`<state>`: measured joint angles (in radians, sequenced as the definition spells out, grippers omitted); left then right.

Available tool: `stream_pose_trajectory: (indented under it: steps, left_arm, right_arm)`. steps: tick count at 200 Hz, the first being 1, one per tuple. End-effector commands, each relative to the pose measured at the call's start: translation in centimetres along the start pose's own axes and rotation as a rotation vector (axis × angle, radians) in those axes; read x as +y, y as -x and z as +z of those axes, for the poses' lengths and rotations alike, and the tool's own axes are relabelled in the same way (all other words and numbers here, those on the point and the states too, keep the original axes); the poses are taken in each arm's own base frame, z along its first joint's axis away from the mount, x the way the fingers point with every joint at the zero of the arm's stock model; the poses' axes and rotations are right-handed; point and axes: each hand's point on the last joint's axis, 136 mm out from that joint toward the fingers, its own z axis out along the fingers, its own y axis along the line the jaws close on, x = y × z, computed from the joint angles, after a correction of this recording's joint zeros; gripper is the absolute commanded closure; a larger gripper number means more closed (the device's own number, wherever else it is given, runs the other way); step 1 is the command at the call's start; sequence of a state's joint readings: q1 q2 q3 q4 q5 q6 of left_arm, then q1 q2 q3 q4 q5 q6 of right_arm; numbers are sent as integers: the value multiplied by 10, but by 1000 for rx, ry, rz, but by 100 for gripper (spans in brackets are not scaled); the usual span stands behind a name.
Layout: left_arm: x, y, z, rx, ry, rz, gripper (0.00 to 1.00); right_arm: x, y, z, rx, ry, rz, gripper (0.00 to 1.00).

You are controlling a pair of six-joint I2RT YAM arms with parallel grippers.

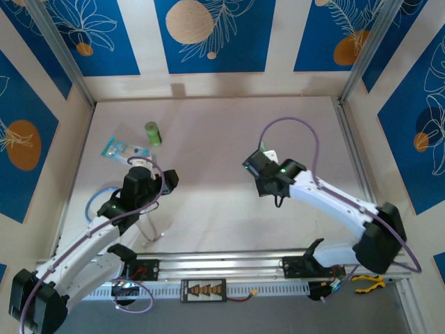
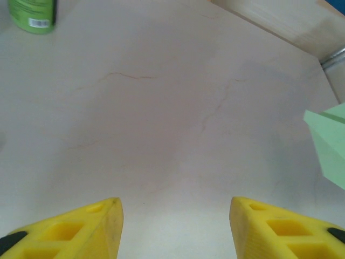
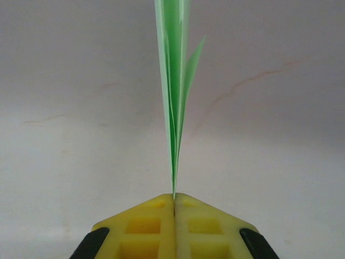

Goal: Fold a paper plane with a square sheet of paper (pick it up from the middle)
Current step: Turn over the paper at the center of the table, then rotate the paper at the center of the table.

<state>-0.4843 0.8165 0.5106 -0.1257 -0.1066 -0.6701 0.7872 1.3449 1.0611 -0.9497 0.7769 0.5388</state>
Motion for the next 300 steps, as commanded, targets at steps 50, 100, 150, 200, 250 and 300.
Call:
stream_pose_trajectory:
  steps: [50, 100, 150, 200, 250, 300]
  left_arm:
    - [47, 12, -26, -114, 217, 9, 40]
    - [52, 17, -37, -155, 233, 1, 38]
    - [30, 14, -22, -102, 128, 50, 31]
    - [1, -2, 8, 88, 27, 138, 12]
    - [12, -12, 21, 144, 87, 97, 0]
    - [18, -17, 21, 135, 82, 65, 0]
  right_arm:
    - [70, -8, 33, 34, -253, -452, 96]
    - [159, -37, 45, 86, 91, -488, 82]
    - [178, -23, 14, 27, 517, -227, 54]
    - [151, 4, 22, 91, 961, 328, 69]
    - [155, 11, 39, 172, 1037, 419, 81]
    - [169, 0, 66, 281, 1019, 466, 86]
